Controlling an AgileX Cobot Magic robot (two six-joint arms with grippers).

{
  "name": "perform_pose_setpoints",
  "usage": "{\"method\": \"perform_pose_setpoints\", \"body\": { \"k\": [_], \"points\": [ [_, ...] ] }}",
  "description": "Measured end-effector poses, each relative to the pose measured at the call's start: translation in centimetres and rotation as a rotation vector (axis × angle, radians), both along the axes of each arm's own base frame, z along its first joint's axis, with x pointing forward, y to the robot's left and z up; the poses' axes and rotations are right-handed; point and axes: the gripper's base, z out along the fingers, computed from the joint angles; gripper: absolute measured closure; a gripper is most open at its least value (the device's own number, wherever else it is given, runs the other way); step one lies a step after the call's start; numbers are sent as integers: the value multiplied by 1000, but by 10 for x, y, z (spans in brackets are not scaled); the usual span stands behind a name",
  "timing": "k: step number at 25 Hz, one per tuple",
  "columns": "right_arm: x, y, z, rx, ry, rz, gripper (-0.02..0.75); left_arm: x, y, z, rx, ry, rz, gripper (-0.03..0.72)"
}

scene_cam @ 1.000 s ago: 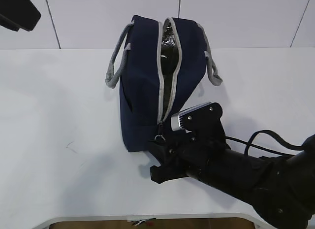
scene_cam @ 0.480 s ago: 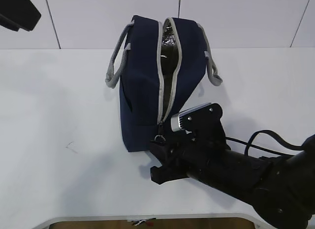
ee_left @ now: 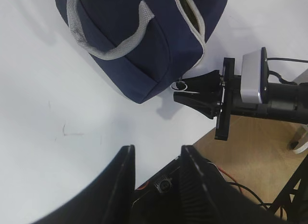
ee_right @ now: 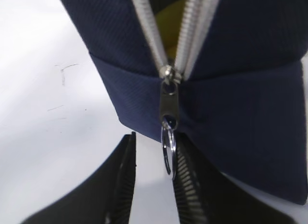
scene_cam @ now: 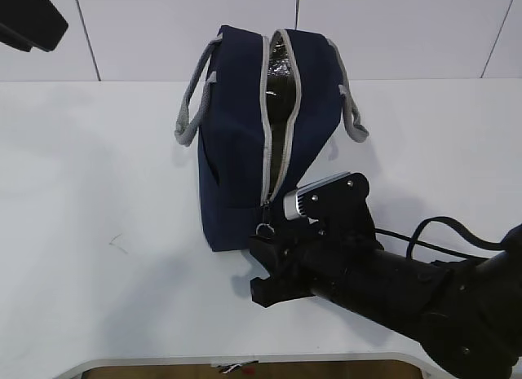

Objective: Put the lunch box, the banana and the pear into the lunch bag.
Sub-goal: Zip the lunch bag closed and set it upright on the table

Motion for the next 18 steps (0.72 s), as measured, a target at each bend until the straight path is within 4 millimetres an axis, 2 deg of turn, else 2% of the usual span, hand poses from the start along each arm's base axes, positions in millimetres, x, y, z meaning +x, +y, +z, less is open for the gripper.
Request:
{"method": "perform_pose_setpoints", "body": {
  "k": [14, 18],
  "points": [
    [1, -1, 0, 8, 6, -26, 514, 0, 0, 0, 0, 0, 0, 444],
    [1, -1, 0, 8, 6, -26, 584, 0, 0, 0, 0, 0, 0, 444]
  ]
}}
